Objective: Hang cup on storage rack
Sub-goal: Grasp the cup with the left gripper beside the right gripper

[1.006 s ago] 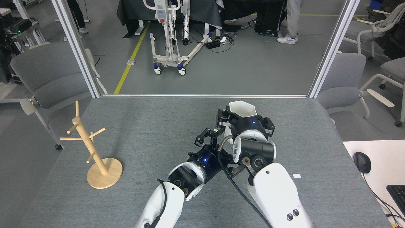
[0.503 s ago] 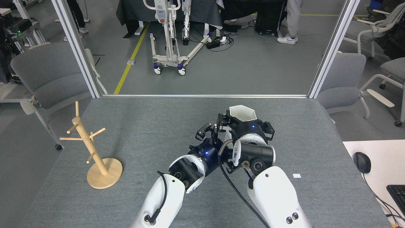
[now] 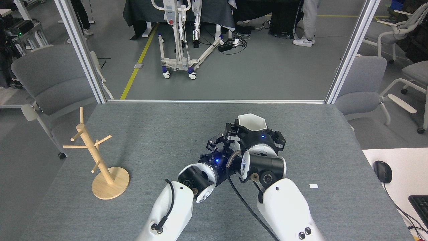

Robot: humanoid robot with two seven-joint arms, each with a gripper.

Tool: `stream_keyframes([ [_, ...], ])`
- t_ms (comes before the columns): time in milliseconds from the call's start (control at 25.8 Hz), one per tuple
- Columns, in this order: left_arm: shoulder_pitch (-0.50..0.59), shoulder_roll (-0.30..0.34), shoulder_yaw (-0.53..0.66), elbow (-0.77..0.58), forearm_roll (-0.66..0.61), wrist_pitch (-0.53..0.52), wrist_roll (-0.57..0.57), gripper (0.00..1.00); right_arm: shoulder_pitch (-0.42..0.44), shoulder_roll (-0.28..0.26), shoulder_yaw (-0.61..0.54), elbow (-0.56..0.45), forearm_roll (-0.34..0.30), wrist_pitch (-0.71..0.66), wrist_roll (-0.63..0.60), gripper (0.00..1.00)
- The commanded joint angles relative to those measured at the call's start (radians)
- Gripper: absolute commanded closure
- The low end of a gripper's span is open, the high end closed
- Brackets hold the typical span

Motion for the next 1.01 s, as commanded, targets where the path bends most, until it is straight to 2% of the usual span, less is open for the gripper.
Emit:
stream_keyframes([
  [0, -0.013, 0.010, -0.001, -0.004, 0.073, -0.022, 0.003, 0.08, 0.007, 0.006, 0.008, 0.002, 0.000, 0.011, 0.001, 1.00],
  [193, -0.025, 0.014, -0.001, 0.014, 0.085, -0.030, 0.002, 0.08, 0.010, 0.021, 0.020, 0.002, 0.000, 0.012, 0.001, 1.00],
  [310, -0.025, 0.014, -0.002, 0.031, 0.077, -0.030, 0.002, 0.21, 0.010, 0.023, 0.022, 0.006, 0.000, 0.012, 0.001, 1.00],
  [387, -0.024, 0.016, -0.002, 0.033, 0.077, -0.033, -0.010, 0.38, 0.010, 0.024, 0.023, 0.008, 0.002, 0.012, 0.001, 1.00],
  [542, -0.019, 0.019, -0.002, 0.028, 0.088, -0.059, -0.058, 1.00, 0.010, 0.043, 0.035, 0.012, 0.002, 0.015, 0.001, 1.00],
  [774, -0.016, 0.023, 0.001, 0.026, 0.088, -0.065, -0.067, 1.00, 0.010, 0.044, 0.048, 0.014, 0.002, 0.034, 0.003, 0.98],
  [851, -0.015, 0.025, 0.006, 0.026, 0.088, -0.067, -0.067, 1.00, 0.010, 0.044, 0.048, 0.025, 0.003, 0.035, 0.003, 0.82],
  [890, -0.011, 0.025, 0.010, 0.026, 0.088, -0.067, -0.067, 1.00, 0.008, 0.044, 0.048, 0.035, 0.005, 0.035, 0.001, 0.69],
  [967, -0.010, 0.025, 0.013, 0.026, 0.088, -0.068, -0.067, 1.00, 0.007, 0.044, 0.046, 0.051, 0.009, 0.035, 0.001, 0.34],
])
